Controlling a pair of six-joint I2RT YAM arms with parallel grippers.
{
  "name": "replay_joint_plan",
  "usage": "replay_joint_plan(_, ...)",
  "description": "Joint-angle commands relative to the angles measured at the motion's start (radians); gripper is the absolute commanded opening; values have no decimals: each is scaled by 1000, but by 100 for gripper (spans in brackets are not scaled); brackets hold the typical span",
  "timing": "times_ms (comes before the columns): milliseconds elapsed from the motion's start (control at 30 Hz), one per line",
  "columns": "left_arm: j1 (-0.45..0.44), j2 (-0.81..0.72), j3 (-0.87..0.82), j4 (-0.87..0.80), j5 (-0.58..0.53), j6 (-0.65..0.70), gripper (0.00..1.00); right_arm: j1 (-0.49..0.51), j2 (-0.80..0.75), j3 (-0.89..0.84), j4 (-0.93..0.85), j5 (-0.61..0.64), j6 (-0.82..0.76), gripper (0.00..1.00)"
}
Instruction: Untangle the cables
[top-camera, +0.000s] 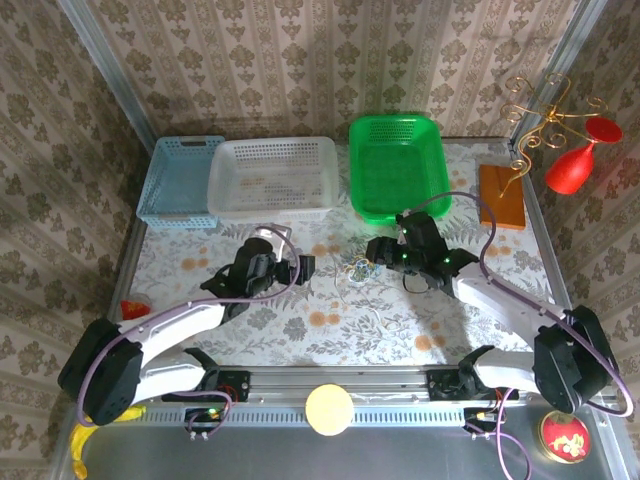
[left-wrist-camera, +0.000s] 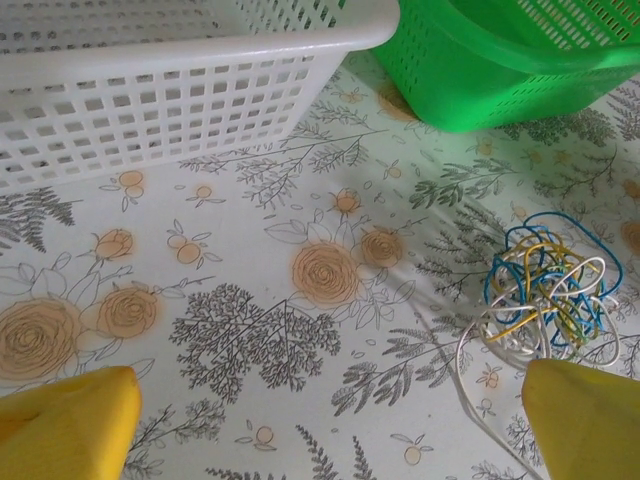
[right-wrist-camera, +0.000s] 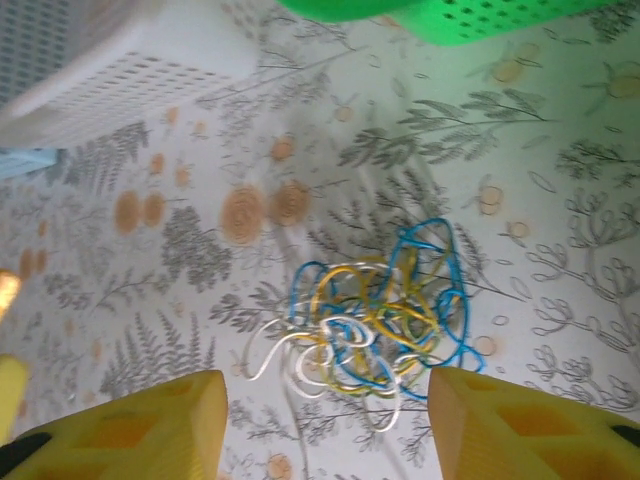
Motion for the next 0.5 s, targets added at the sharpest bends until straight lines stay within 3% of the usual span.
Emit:
replay_joint_plan(0, -2, 40, 53, -40, 33, 33, 99, -19, 56, -29, 49, 48, 10, 52)
replay_joint_plan(467, -61, 294, 241, -73, 99, 133, 100, -63, 264, -28, 190, 17, 51, 32)
